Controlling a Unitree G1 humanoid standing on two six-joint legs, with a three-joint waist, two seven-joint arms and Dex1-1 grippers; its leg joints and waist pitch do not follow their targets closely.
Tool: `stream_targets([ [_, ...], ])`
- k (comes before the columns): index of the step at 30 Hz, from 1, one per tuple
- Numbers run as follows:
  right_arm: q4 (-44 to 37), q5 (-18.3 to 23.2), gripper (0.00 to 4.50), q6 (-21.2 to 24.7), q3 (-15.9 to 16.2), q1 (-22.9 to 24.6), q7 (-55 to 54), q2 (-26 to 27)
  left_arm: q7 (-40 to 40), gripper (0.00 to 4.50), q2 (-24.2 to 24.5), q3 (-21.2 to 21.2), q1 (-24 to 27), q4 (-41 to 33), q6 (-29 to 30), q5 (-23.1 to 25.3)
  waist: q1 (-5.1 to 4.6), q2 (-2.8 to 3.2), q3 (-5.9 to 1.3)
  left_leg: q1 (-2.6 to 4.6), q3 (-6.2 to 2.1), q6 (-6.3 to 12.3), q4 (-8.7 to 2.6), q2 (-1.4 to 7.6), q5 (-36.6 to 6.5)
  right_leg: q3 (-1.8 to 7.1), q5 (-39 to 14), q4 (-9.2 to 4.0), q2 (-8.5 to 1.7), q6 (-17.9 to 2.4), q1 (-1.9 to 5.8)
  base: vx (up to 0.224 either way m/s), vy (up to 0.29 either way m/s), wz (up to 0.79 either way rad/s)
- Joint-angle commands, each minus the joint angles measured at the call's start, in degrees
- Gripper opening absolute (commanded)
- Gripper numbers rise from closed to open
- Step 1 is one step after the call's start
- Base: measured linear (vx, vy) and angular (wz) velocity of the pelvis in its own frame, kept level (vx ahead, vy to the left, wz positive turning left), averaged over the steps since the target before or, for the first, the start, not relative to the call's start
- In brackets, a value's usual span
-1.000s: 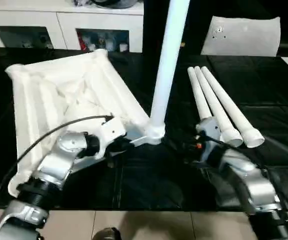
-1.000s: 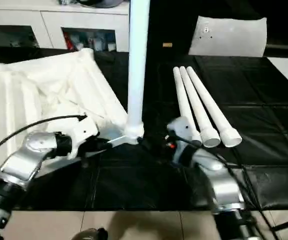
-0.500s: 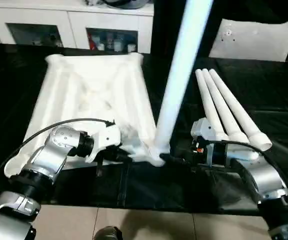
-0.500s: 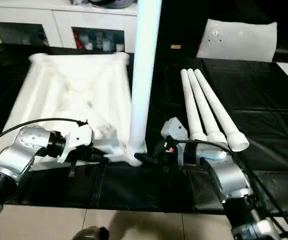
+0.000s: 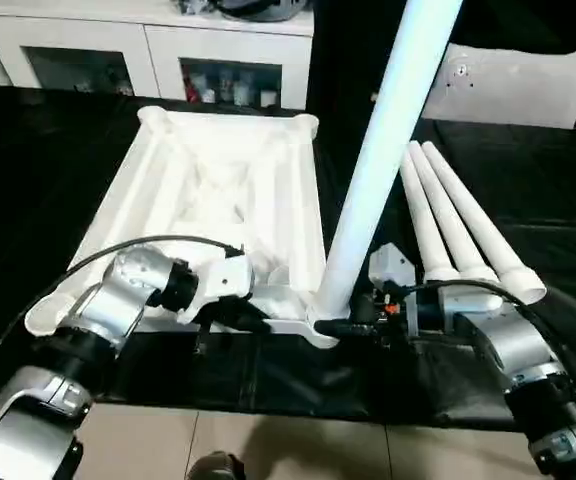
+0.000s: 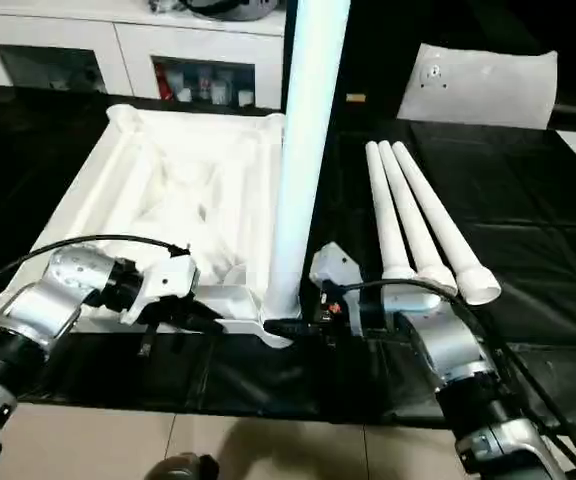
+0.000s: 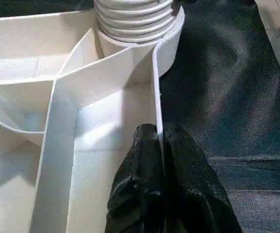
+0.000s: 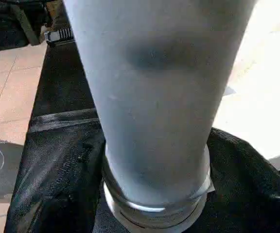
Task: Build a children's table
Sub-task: Rotate leg to tighten
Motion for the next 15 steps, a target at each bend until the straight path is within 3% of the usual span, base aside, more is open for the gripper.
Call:
stream_targets([
  [1,0.2,-0.69,2.86,-0.56,0.44,-0.46,0.8,0.25,-2.07,0.0,-0.3,-2.78,-0.47,0.49,-0.95,2.14,-0.24,-0.34,-3.79,2.72,-1.2,0.11,-3.47,3.36,-15.64,1.28,-7.06,-4.01,-3.68,-13.82,0.67,0.0,0.0,0.0],
  [10,1.9,-0.44,2.73,0.08,0.81,-0.78,1.3,1.35,-1.41,0.0,-0.03,-1.62,-0.19,1.58,0.21,1.67,-0.31,-0.03,-3.8,2.82,-1.31,-0.79,-3.61,3.35,-16.87,1.3,-7.41,-3.99,-3.56,-13.89,0.62,0.0,0.0,0.0],
  [13,1.54,-0.08,2.73,1.0,0.35,0.23,-0.05,2.13,1.4,0.0,-0.45,0.17,0.7,0.7,2.79,0.67,-0.43,0.12,-3.73,2.84,-1.32,-1.12,-3.66,3.31,-17.92,1.32,-8.24,-4.05,-3.6,-14.1,0.61,0.0,0.0,0.0],
  [14,1.09,0.0,2.73,2.28,-0.61,1.87,-3.86,3.81,6.41,0.0,-1.54,3.07,2.13,-1.0,6.62,-0.78,-0.56,0.52,-3.61,2.91,-1.38,-1.67,-3.84,3.39,-19.07,1.38,-9.08,-4.02,-3.6,-14.28,0.37,0.0,0.0,0.0],
  [15,0.95,-0.08,2.73,2.52,-1.06,2.66,-5.81,4.68,8.64,0.0,-2.06,4.26,2.84,-1.95,8.37,-1.34,-0.74,0.37,-3.43,2.92,-1.4,-2.06,-3.99,3.42,-20.43,1.38,-10.34,-4.17,-3.59,-14.27,0.28,0.0,0.0,0.0],
])
